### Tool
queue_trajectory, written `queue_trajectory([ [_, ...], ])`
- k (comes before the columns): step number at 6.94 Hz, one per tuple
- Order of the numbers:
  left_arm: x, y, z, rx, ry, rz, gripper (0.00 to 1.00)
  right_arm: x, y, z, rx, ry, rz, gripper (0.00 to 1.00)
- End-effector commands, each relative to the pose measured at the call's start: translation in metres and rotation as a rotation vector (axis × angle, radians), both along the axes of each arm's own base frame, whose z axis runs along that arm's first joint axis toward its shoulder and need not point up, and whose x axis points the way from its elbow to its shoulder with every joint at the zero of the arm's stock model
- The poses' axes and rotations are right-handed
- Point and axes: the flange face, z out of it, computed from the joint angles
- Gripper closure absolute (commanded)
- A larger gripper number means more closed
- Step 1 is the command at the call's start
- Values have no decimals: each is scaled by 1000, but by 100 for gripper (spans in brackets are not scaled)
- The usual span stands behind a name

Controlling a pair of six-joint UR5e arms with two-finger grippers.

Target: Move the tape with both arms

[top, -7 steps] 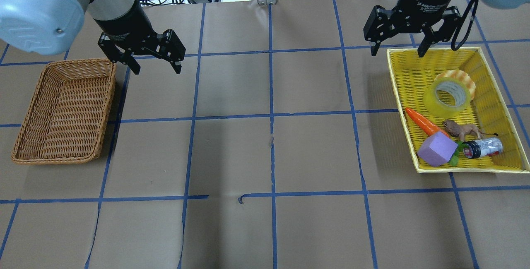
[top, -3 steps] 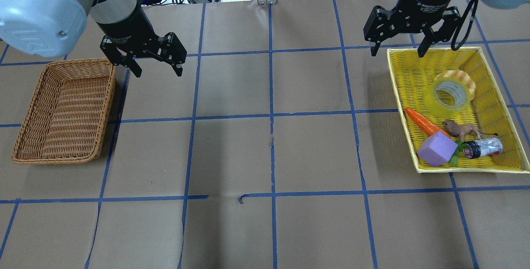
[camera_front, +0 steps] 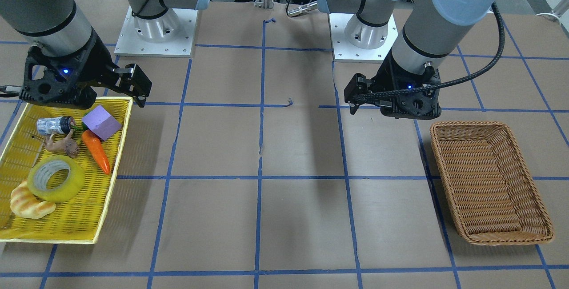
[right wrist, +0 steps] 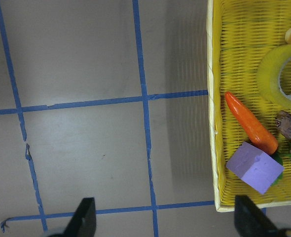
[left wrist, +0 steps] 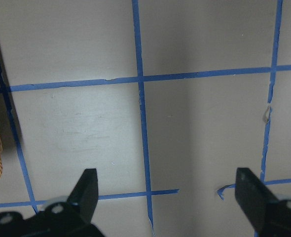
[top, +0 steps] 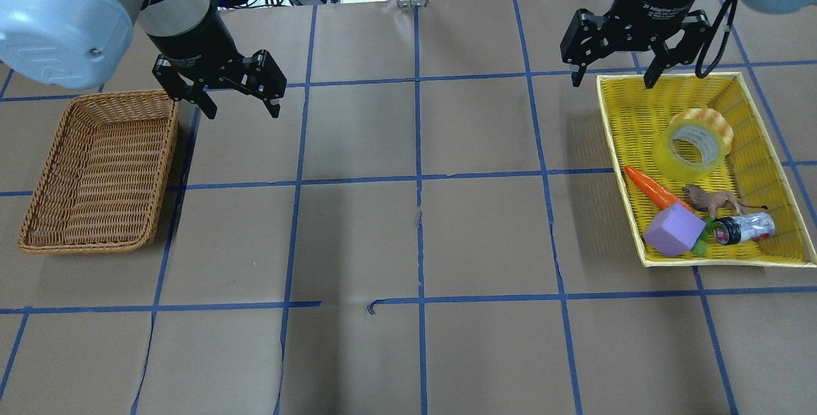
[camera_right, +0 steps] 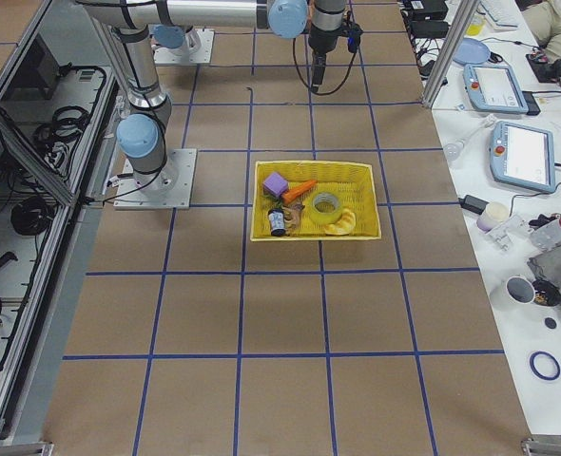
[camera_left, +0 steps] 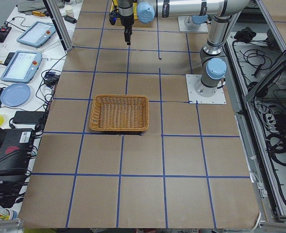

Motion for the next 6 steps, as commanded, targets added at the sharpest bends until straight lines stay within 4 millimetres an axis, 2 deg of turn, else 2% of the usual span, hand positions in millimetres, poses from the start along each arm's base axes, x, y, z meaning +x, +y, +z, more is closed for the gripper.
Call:
queue_trajectory([
  [1, 1, 1, 4, -7, -6, 1, 0, 1, 0, 0, 1, -9, -1, 0],
  [6, 1, 1, 5, -16, -6, 1, 0, -1, -1, -2, 2, -9, -3, 0],
])
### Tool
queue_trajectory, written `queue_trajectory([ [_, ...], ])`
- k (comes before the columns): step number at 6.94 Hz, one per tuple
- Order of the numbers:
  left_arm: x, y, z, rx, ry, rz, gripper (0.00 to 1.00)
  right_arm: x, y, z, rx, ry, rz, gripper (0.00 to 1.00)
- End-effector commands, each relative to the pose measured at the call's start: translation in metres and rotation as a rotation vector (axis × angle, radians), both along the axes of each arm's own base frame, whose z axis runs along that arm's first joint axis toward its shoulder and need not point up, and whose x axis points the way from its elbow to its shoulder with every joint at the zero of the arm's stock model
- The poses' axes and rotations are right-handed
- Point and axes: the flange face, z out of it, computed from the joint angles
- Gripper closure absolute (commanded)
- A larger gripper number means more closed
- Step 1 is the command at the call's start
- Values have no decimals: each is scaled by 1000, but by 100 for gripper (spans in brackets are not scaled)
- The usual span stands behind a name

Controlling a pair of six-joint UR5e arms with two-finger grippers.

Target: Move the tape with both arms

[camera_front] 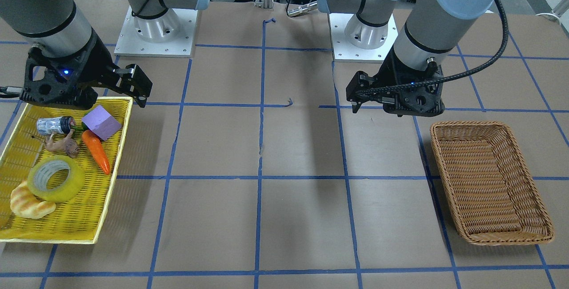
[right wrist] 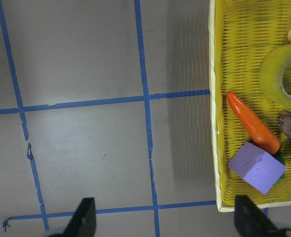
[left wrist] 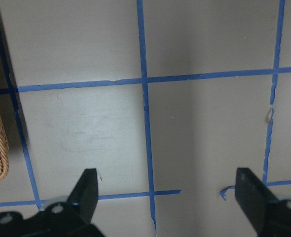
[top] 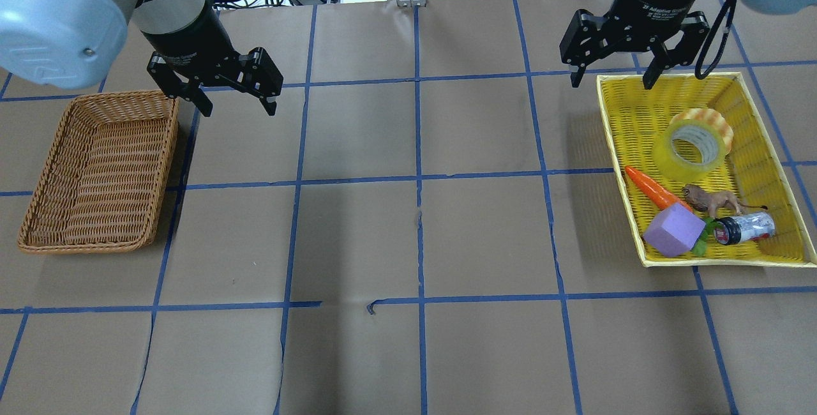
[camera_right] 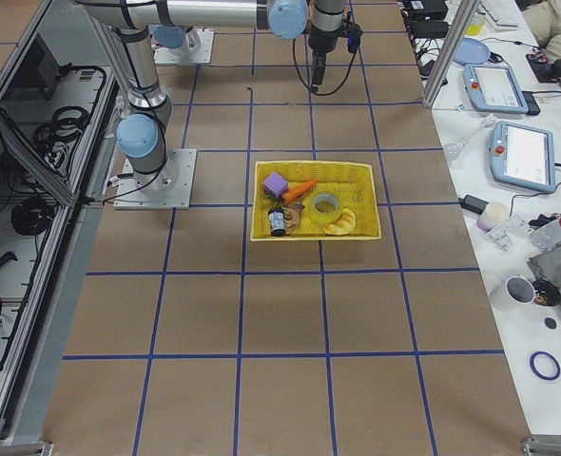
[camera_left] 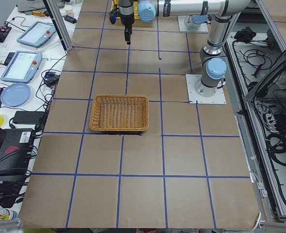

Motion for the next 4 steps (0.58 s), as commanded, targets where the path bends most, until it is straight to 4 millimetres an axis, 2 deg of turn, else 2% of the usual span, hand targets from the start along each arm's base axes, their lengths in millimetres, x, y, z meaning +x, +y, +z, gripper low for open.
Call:
queue_trajectory([
  [1, 1, -1, 0, -5, -1, 1, 0, 0, 0, 0, -1, -3, -1, 0],
  [4, 0, -1, -1, -3, 1, 0, 0, -1, 0, 0, 1, 5, 0, 0],
])
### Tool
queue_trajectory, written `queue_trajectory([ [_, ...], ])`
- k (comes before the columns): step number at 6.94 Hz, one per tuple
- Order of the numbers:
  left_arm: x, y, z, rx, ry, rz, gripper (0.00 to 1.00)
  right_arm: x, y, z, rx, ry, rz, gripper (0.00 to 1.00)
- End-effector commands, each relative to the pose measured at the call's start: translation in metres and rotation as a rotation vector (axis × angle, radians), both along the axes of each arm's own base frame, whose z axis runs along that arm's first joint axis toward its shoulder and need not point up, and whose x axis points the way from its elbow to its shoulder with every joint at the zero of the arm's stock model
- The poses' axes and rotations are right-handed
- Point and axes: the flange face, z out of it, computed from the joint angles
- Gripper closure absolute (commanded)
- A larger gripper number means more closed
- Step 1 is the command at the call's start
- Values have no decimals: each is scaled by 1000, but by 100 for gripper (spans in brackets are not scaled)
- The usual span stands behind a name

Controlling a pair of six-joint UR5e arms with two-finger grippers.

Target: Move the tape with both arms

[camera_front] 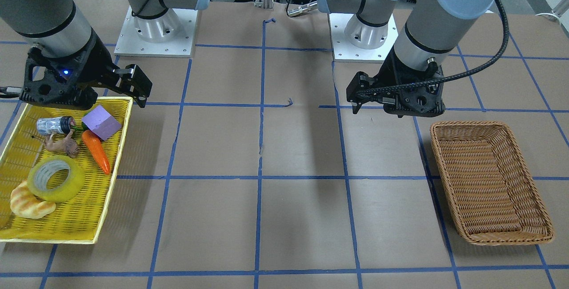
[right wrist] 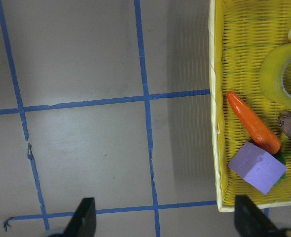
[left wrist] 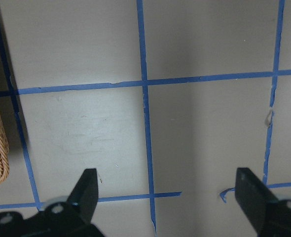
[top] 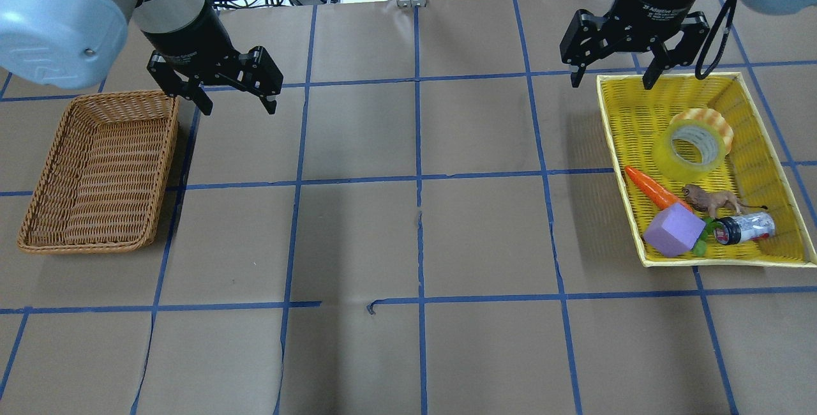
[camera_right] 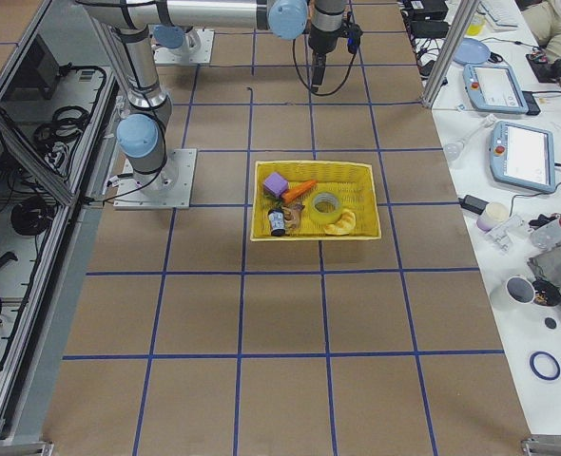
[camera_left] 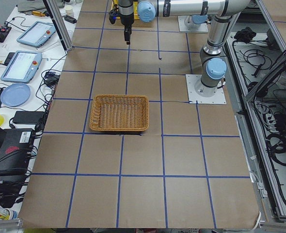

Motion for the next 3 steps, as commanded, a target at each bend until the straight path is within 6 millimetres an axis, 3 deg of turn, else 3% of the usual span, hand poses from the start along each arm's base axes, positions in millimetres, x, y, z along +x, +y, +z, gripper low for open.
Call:
queue_trajectory([
  [1, 0, 0, -1, 3, 1, 0, 0, -2, 0, 0, 1, 6, -3, 0],
  [3, 0, 0, -1, 1, 1, 0, 0, -4, -1, 0, 1, 6, -6, 0],
])
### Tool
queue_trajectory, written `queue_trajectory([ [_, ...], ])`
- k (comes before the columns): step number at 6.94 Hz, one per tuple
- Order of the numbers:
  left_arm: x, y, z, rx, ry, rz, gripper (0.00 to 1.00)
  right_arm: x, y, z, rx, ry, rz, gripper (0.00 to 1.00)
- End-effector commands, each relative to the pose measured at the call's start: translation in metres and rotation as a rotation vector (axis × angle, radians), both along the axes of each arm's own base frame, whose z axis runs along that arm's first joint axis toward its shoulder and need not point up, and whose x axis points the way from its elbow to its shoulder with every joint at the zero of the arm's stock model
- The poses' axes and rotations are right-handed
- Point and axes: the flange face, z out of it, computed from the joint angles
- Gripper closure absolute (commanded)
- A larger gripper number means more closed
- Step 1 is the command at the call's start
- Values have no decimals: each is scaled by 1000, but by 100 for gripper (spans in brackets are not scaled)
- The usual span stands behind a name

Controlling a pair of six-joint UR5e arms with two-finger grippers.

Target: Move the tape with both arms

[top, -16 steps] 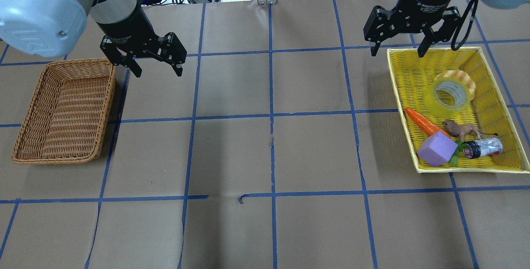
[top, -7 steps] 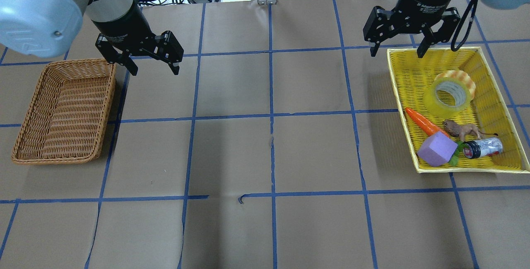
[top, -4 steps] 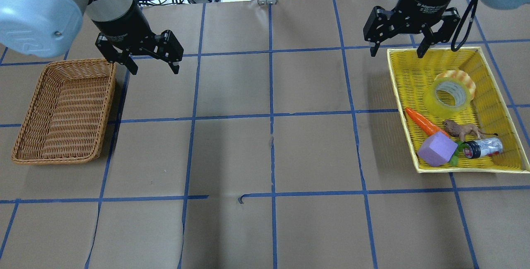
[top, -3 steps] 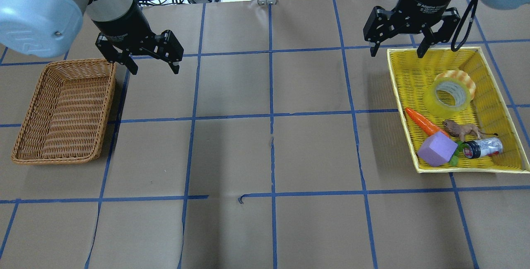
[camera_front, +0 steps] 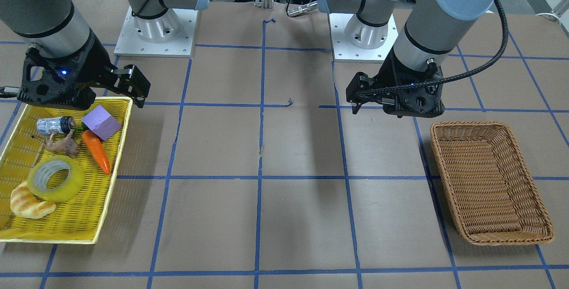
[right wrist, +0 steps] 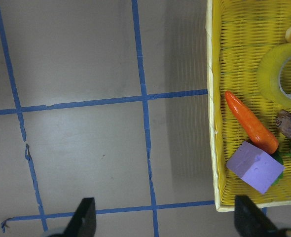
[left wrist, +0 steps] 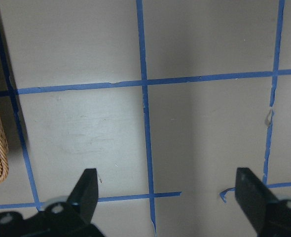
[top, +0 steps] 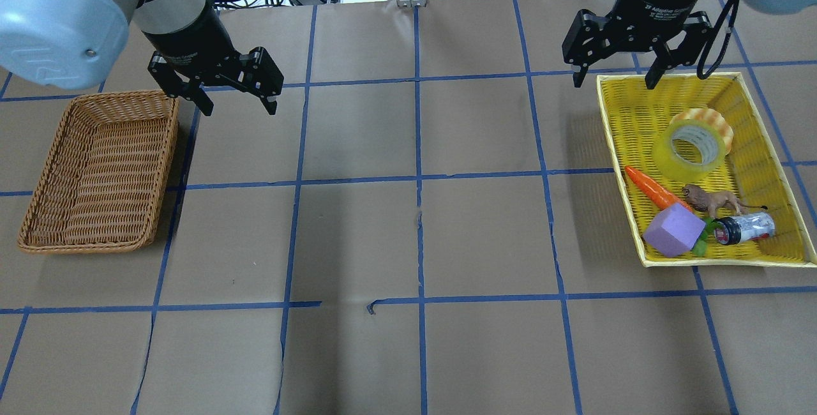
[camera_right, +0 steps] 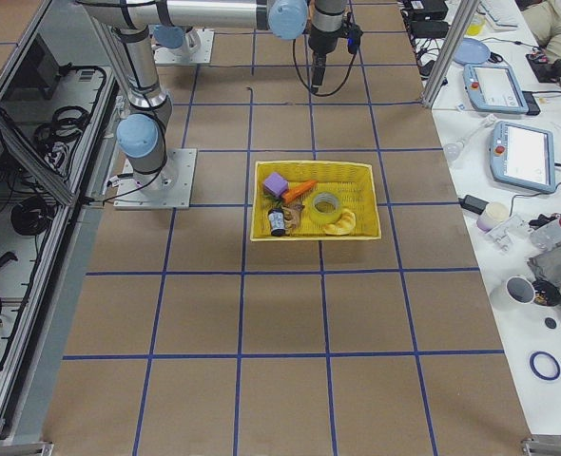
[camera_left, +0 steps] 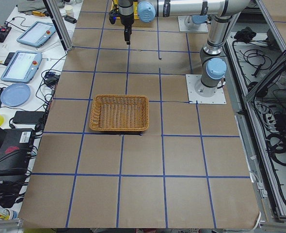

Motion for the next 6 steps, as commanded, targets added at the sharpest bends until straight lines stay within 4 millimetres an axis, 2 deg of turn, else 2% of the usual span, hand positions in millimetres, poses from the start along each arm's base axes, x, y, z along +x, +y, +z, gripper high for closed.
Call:
queue_trajectory([
  [1, 1, 0, 0, 1, 0, 2, 0, -4, -2, 0, -3, 2, -3, 0],
  [2, 0, 0, 0, -1, 0, 0, 0, -17, -7, 1, -23, 3, -22, 0],
  [3, 0, 0, 0, 1, 0, 0, 0, -46, -12, 3, -35, -7, -71, 0],
  [5, 0, 0, 0, -1, 0, 0, 0, -142, -14, -2, -14, -7, -220, 0],
  [6, 1, -1, 0, -1, 0, 2, 0, -182, -19, -15, -11, -23, -141, 0],
])
